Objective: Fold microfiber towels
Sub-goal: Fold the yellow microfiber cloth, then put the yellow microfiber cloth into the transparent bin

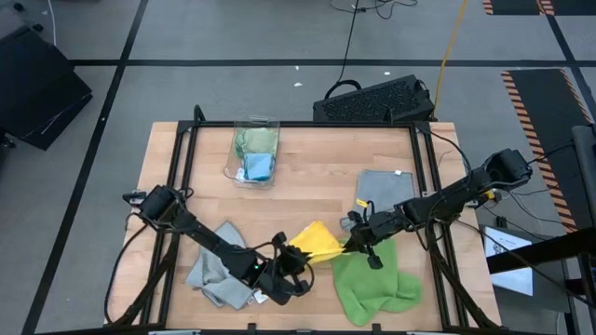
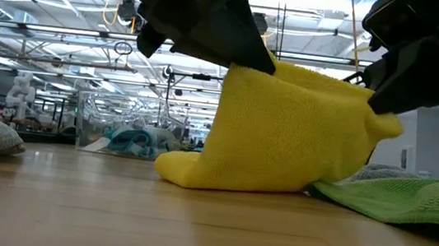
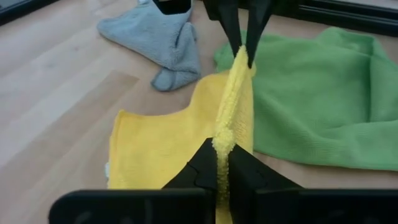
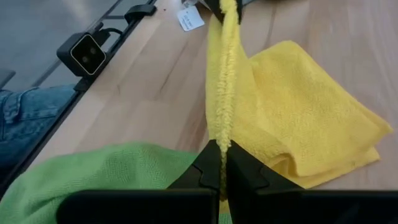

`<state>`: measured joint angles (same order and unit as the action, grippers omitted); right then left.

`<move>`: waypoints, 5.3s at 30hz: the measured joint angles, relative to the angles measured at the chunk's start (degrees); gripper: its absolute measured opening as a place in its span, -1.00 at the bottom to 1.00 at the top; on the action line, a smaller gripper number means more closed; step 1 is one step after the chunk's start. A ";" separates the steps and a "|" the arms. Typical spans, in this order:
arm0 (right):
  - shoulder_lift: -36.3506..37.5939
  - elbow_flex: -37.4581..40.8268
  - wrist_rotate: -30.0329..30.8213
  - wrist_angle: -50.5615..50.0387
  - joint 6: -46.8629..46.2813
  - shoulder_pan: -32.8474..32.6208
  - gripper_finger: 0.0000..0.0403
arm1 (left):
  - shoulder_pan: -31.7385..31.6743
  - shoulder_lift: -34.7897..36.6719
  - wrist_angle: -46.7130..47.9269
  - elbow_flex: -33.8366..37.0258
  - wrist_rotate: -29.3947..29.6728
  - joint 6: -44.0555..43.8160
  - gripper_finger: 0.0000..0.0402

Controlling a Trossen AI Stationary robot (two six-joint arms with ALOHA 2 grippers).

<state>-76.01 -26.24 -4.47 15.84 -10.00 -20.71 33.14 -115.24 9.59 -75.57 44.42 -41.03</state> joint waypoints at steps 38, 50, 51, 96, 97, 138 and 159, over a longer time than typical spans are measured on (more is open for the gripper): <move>-15.02 -13.35 -21.98 5.47 -0.57 12.63 -0.99 | 2.93 0.11 22.73 0.00 1.16 -26.68 -0.97; -19.43 -13.38 -13.75 3.86 2.14 16.68 -0.99 | -3.83 0.00 27.95 0.15 -2.50 -25.08 -0.92; -20.01 -13.36 -13.11 4.08 2.12 16.74 -0.99 | -4.49 0.00 27.84 0.15 -3.56 -24.51 -0.93; -36.85 -7.38 2.70 40.58 -1.82 11.64 -0.96 | -6.48 3.24 7.89 10.47 -3.22 -15.43 -0.39; -36.08 -7.24 2.45 40.08 -1.82 11.63 -0.97 | -6.48 4.56 8.02 10.53 -3.22 -12.93 -0.39; 14.29 16.90 19.41 17.47 -12.67 5.60 -0.82 | -9.29 -0.95 5.82 7.58 -16.22 17.29 -0.16; 13.70 17.07 19.28 18.09 -8.43 5.60 -0.82 | -21.56 22.94 16.35 7.39 -14.26 41.64 -0.90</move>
<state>-62.30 -9.17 14.81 33.93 -18.43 -15.11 11.57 -92.30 25.94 -68.18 30.16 0.61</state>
